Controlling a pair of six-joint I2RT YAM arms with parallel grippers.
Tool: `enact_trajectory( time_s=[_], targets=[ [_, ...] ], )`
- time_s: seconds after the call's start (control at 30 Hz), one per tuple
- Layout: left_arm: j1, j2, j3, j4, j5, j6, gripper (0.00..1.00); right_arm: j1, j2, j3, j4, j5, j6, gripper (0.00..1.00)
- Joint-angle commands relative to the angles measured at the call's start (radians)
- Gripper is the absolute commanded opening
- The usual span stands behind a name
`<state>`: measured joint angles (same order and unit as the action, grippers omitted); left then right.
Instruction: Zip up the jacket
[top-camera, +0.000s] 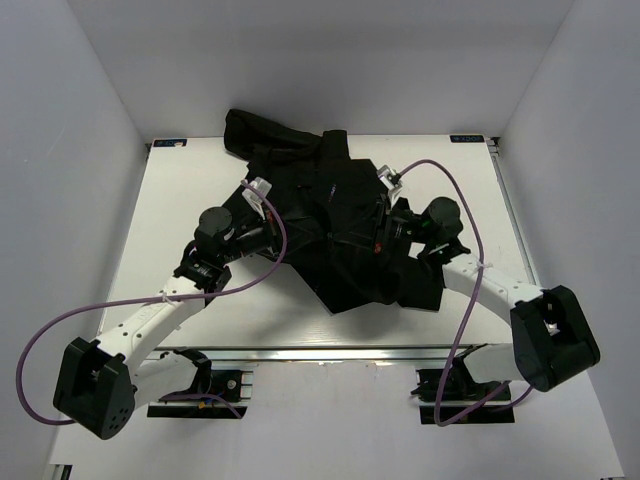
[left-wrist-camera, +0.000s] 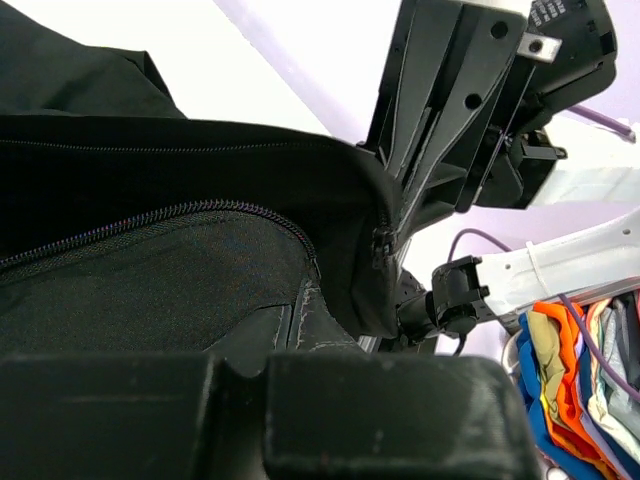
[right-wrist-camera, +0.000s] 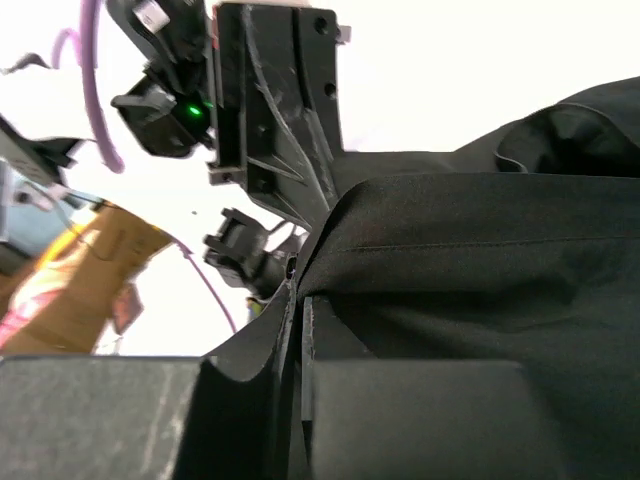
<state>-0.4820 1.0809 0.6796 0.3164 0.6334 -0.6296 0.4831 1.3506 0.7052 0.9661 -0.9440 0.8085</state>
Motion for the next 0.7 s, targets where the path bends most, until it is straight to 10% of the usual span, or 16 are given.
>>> enact_trajectory(
  time_s=[0.0,0.67],
  targets=[
    [-0.006,-0.036,-0.006,0.047,-0.008,-0.013,0.0,0.012,-0.027,0.028,-0.145,0.045,-0.173,0.0],
    [-0.01,-0.035,-0.051,0.121,0.022,-0.03,0.0,0.034,0.015,0.054,-0.135,-0.015,-0.115,0.0]
  ],
)
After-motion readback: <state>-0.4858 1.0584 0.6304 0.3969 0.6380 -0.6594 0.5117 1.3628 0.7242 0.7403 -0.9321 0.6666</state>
